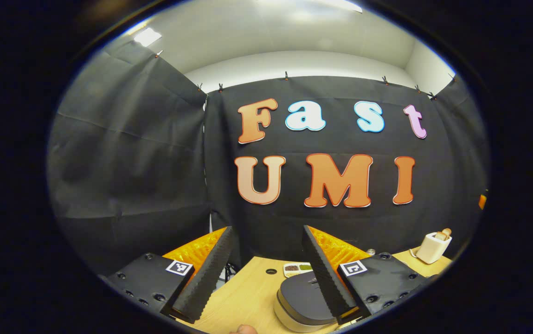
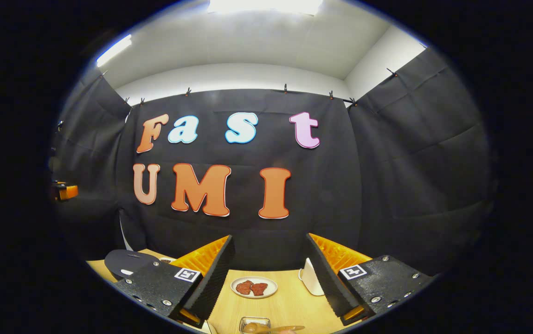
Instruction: Close the left gripper, press the button to open the rice cooker; take a wooden spoon from the chopstick holder with the right hand, scoop a spoonful of rice and pour it into the rice cooker, then put the wooden spoon back into the chopstick holder.
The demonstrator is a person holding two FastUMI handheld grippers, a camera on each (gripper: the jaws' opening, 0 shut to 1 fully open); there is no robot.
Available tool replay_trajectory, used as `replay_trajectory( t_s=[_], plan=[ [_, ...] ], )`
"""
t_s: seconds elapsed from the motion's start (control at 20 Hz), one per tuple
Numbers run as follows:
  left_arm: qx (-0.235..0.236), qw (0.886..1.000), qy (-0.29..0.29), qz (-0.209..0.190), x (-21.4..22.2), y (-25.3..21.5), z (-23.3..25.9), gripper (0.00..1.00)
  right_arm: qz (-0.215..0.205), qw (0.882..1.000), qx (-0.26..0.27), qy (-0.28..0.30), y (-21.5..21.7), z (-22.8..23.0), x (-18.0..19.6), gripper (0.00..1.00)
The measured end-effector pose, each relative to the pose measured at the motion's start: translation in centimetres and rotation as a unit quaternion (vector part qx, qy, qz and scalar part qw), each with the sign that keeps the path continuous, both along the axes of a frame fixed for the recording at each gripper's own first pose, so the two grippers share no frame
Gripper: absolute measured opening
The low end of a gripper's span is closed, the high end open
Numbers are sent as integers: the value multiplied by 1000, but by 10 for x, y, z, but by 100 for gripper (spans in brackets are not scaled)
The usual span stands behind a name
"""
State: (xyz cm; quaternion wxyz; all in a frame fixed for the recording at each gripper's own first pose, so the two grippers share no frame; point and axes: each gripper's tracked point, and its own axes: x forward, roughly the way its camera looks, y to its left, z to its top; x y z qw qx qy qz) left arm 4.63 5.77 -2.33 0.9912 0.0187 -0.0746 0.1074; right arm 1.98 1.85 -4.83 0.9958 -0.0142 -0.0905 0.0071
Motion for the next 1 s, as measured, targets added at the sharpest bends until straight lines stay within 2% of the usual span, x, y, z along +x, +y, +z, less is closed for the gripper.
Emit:
replay_trajectory(
  t_s=[0.1,0.2,0.3,0.45,0.55,0.6,0.8,1.0],
  plan=[
    [22,1000,-12,-2,8,-8,1,99,13,1000,7,-4,4,-3,15,94],
    [40,999,-22,1,16,-10,14,99,3,1000,-3,6,-3,-7,29,94],
    [38,999,-21,7,21,-12,30,99,-5,1000,-9,21,3,-3,38,94],
    [17,999,-28,-25,29,-26,75,99,-19,999,-10,49,-5,7,43,94],
    [24,997,-42,-59,32,-35,110,100,-22,998,-6,61,-5,19,40,94],
    [26,997,-38,-62,31,-32,123,100,-24,998,-1,63,-6,26,36,94],
    [20,998,-34,-56,21,-28,169,100,-44,996,10,73,-16,60,25,94],
    [31,998,-25,-42,13,-20,187,100,-73,995,-4,70,-25,88,7,94]
  ],
)
